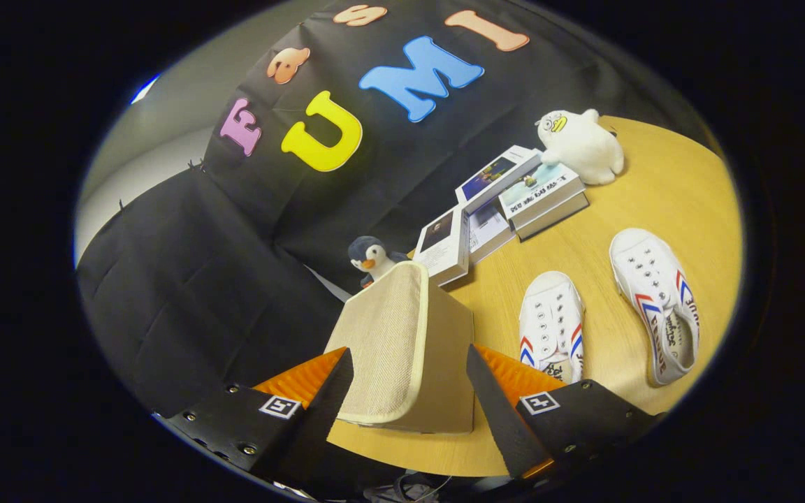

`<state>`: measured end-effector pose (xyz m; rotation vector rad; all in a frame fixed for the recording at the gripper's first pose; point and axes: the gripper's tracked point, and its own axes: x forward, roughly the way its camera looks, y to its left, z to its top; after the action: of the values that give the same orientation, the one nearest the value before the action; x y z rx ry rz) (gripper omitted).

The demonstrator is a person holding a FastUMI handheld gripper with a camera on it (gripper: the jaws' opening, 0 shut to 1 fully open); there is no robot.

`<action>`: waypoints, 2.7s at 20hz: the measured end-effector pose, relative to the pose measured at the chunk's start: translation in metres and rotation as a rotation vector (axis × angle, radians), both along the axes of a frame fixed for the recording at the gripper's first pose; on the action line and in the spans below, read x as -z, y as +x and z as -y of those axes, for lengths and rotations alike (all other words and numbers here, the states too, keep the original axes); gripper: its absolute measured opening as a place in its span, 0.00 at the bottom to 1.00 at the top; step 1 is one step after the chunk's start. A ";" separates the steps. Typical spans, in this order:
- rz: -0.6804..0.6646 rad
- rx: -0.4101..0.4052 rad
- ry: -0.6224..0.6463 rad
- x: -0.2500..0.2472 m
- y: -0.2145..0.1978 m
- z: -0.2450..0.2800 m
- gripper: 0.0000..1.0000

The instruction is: Open the storage box then place both shoes into the box .Put the left shoe in first, then the right shoe, with the right side of both shoes facing outward in a uniform manner.

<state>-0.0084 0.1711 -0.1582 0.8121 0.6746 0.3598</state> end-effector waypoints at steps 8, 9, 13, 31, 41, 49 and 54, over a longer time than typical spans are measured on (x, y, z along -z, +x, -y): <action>-0.108 -0.029 0.119 0.020 -0.002 -0.021 0.97; -0.121 -0.031 0.140 0.021 -0.002 -0.023 0.97; -0.174 -0.046 0.221 0.024 -0.005 -0.034 0.97; -0.274 -0.119 0.359 0.020 -0.015 -0.048 0.06; -0.160 -0.167 0.387 -0.051 0.000 -0.051 0.06; -0.121 -0.224 0.421 -0.093 0.006 -0.079 0.06; -0.083 -0.285 0.410 -0.119 0.000 -0.104 0.00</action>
<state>-0.0080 0.2755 -0.0388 1.1263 0.8094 0.7422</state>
